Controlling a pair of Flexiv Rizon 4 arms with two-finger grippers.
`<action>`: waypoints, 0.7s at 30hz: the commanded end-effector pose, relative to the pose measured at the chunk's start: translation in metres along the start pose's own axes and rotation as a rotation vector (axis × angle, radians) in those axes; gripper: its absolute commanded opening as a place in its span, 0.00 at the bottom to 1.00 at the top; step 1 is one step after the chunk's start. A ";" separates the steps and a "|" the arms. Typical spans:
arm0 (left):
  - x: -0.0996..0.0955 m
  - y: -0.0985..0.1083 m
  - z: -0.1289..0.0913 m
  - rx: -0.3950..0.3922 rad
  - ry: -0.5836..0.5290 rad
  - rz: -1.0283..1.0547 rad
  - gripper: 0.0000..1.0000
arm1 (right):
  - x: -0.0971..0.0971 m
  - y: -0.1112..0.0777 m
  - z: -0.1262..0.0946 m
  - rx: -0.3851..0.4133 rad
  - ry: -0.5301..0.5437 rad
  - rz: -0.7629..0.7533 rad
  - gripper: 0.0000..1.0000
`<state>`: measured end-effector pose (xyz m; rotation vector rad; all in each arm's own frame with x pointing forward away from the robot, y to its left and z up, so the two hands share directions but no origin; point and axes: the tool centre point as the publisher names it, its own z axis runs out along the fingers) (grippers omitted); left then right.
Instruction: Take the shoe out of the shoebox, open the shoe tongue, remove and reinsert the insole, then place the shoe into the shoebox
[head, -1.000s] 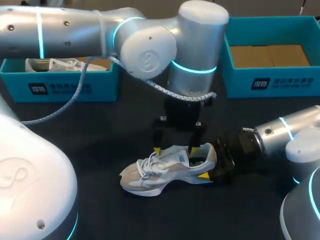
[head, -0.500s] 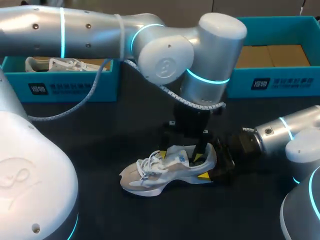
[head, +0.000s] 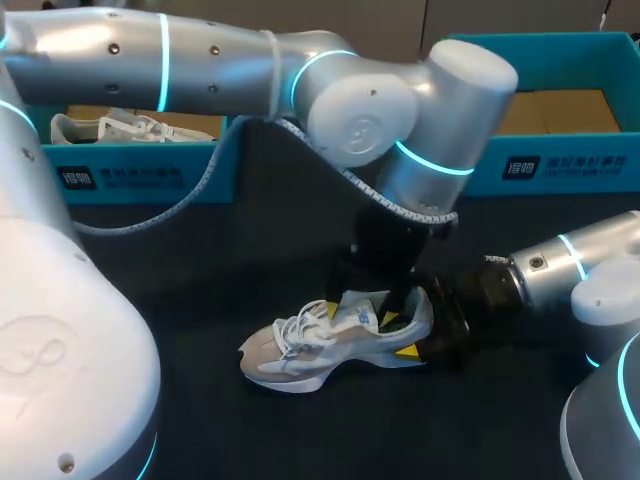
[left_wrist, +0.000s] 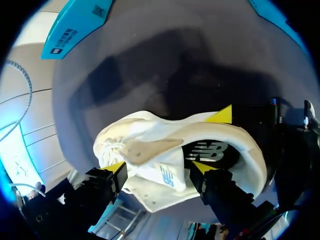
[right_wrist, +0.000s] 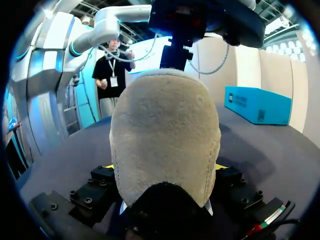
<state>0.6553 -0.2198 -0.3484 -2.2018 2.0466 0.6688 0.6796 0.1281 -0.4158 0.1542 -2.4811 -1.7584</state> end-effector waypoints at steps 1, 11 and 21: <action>0.008 0.005 0.005 0.001 -0.108 -0.216 0.83 | 0.002 0.001 0.001 0.003 -0.003 -0.001 0.00; 0.009 0.010 0.012 0.029 -0.173 -0.238 0.81 | 0.002 0.001 0.001 0.003 -0.003 -0.001 0.00; 0.004 0.008 0.017 0.036 -0.212 -0.256 0.51 | 0.002 0.001 0.001 0.003 -0.003 -0.001 0.00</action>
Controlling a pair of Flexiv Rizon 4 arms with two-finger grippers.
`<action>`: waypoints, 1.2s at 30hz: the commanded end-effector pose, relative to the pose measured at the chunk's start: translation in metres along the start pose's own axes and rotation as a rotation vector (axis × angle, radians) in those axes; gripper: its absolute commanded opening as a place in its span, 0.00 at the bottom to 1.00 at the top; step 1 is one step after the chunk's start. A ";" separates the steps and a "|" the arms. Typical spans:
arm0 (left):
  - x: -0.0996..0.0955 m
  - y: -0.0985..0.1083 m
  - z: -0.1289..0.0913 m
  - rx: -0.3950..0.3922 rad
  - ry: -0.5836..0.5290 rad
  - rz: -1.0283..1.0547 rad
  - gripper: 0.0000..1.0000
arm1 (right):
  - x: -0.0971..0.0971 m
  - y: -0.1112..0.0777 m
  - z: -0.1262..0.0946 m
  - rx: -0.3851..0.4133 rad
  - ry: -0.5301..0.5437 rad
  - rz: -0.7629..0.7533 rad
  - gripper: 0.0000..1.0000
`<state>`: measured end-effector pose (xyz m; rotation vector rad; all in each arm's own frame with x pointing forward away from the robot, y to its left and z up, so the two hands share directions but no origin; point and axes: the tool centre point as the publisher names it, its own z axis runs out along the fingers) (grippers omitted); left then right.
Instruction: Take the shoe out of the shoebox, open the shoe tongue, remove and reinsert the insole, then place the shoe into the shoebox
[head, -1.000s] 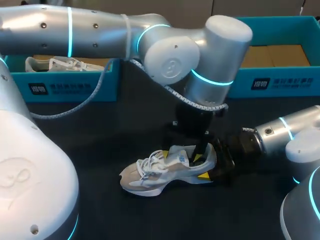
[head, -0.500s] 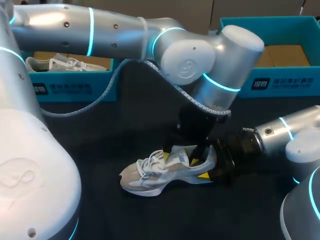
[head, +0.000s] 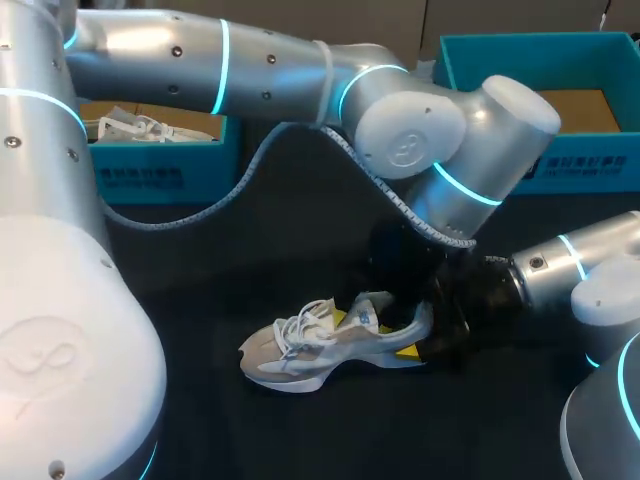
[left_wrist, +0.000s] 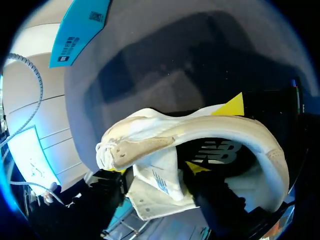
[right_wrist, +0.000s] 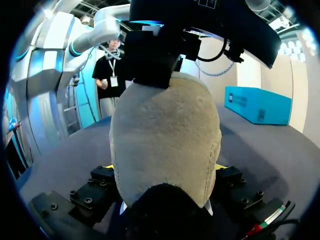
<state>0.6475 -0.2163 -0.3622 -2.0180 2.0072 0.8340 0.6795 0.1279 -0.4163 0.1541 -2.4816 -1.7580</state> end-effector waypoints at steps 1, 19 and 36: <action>0.002 0.005 0.001 0.004 -0.035 -0.300 0.50 | 0.002 0.002 0.001 0.003 -0.003 -0.001 0.00; -0.017 0.011 -0.002 0.043 -0.052 -0.311 0.41 | 0.002 0.002 0.001 0.003 -0.003 -0.001 0.00; -0.030 0.016 -0.014 0.054 0.012 -0.321 0.35 | 0.002 0.002 0.001 0.003 -0.003 -0.001 0.00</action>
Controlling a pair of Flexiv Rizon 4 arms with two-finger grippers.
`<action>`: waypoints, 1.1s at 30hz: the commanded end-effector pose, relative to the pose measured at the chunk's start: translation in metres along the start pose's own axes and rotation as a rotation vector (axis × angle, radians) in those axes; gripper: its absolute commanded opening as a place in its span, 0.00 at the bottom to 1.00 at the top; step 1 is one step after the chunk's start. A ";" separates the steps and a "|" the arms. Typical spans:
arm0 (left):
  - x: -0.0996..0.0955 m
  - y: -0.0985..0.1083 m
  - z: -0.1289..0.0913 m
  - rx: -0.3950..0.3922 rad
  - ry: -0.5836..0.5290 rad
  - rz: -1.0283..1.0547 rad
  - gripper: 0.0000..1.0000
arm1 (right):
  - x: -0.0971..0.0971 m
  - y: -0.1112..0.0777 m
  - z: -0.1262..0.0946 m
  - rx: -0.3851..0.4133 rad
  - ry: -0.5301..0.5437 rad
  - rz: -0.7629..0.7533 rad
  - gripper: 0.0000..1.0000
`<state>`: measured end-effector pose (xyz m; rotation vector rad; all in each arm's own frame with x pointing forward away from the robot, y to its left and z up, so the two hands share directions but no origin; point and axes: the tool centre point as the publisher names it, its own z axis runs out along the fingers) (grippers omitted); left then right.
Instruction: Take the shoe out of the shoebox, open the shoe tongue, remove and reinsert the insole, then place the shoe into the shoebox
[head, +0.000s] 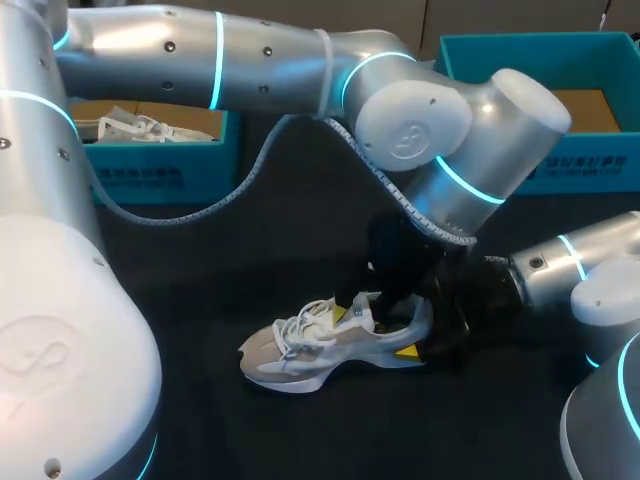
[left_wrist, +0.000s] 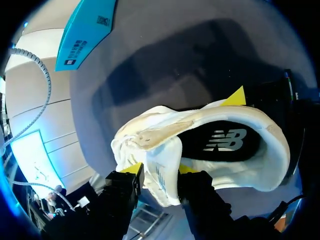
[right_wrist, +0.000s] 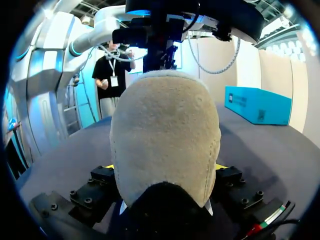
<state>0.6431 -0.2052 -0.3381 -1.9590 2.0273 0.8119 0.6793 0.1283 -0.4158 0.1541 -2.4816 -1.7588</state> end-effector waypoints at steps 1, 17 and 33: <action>-0.009 0.007 -0.001 0.012 0.029 -0.348 0.32 | 0.002 0.001 0.000 0.003 -0.002 0.000 0.00; -0.054 0.019 -0.005 -0.018 0.305 -0.350 0.00 | 0.002 0.001 0.000 0.003 -0.002 0.000 0.00; -0.102 0.020 0.039 -0.039 0.873 -0.345 0.00 | 0.002 0.001 0.000 0.003 -0.002 0.000 0.00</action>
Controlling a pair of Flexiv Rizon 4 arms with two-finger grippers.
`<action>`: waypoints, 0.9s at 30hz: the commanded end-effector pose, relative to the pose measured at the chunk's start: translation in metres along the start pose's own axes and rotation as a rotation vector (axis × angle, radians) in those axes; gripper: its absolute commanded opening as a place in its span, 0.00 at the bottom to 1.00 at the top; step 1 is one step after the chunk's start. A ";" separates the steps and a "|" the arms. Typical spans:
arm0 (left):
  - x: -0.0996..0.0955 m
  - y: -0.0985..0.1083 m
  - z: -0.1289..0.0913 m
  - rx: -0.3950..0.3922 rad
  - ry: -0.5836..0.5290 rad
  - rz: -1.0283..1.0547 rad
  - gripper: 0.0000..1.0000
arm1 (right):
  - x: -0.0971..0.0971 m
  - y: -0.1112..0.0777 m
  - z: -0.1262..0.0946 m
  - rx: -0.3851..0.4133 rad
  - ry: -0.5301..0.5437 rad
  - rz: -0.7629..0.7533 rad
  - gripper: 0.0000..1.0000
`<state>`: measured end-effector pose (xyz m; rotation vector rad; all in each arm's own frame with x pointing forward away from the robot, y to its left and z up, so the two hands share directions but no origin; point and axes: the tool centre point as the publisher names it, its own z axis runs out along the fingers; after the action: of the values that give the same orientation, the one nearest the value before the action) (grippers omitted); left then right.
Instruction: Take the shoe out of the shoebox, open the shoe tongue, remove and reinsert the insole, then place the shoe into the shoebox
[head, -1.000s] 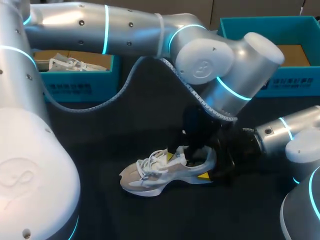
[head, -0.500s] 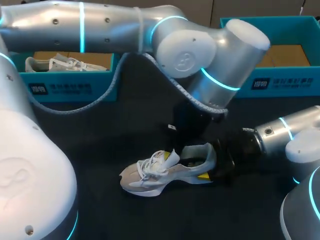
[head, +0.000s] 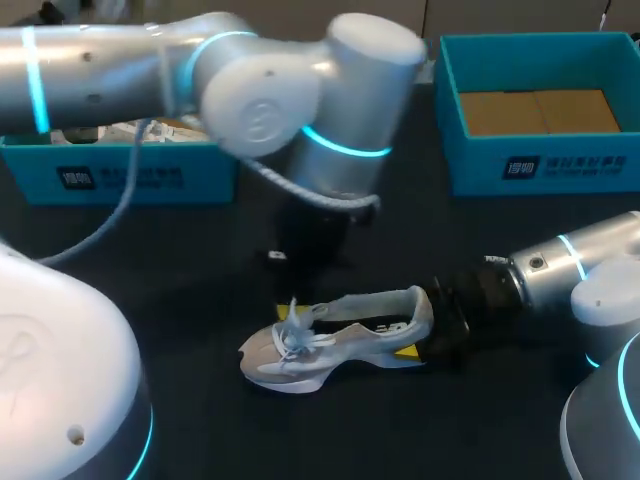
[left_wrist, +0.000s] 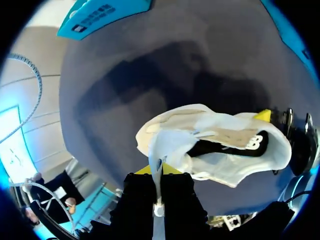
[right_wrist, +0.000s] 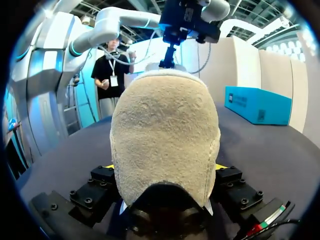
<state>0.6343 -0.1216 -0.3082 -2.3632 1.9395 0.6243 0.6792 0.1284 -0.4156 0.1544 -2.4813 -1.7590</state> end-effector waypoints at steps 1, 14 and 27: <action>-0.022 0.003 0.017 -0.004 0.628 -0.132 0.00 | 0.002 0.001 0.000 0.003 -0.002 0.000 0.00; -0.024 0.003 0.054 0.057 0.751 -0.095 0.00 | 0.002 0.001 0.000 0.003 -0.002 0.000 0.00; -0.024 -0.014 0.084 0.020 0.673 -0.021 0.23 | 0.002 0.001 0.000 0.003 -0.002 0.000 0.00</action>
<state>0.6196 -0.0806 -0.3732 -2.7097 2.0520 0.0189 0.6791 0.1293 -0.4147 0.1544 -2.4818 -1.7591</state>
